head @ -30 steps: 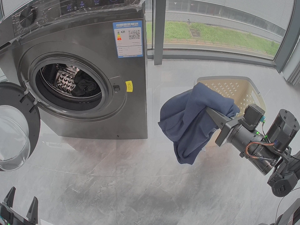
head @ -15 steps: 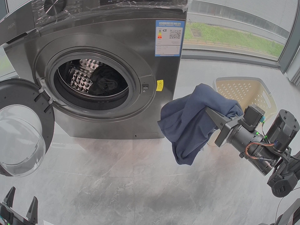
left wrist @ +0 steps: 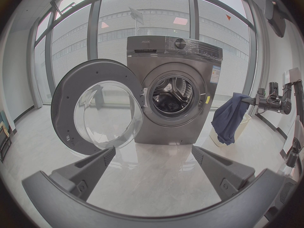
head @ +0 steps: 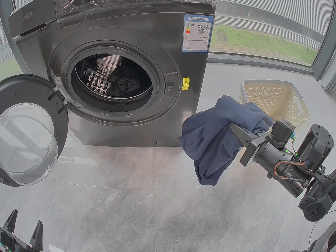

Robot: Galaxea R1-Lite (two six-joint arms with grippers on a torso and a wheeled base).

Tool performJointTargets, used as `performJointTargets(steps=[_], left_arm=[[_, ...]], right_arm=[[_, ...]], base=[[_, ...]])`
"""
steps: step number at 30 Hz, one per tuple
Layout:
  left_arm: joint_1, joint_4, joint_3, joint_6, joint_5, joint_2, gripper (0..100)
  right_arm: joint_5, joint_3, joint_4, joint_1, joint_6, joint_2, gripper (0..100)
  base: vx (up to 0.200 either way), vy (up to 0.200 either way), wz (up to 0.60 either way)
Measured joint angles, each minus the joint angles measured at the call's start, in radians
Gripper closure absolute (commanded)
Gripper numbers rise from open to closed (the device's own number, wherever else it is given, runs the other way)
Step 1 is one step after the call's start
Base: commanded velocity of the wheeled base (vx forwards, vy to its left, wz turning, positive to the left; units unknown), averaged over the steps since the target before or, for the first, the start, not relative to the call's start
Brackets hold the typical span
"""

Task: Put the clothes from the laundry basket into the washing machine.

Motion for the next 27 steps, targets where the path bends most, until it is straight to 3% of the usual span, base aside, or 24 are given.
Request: performJointTargets(steps=[24, 27], left_arm=[[0.001, 0.0, 0.0, -0.001, 0.0, 0.0, 0], [0.001, -0.001, 0.0, 0.0, 0.0, 0.0, 0]], right_arm=[[0.0, 0.002, 0.0, 0.001, 0.001, 0.001, 100], [0.0, 0.002, 0.0, 0.001, 0.001, 0.001, 100]], base=[[0.0, 0.2, 0.0], [0.0, 0.0, 0.0]])
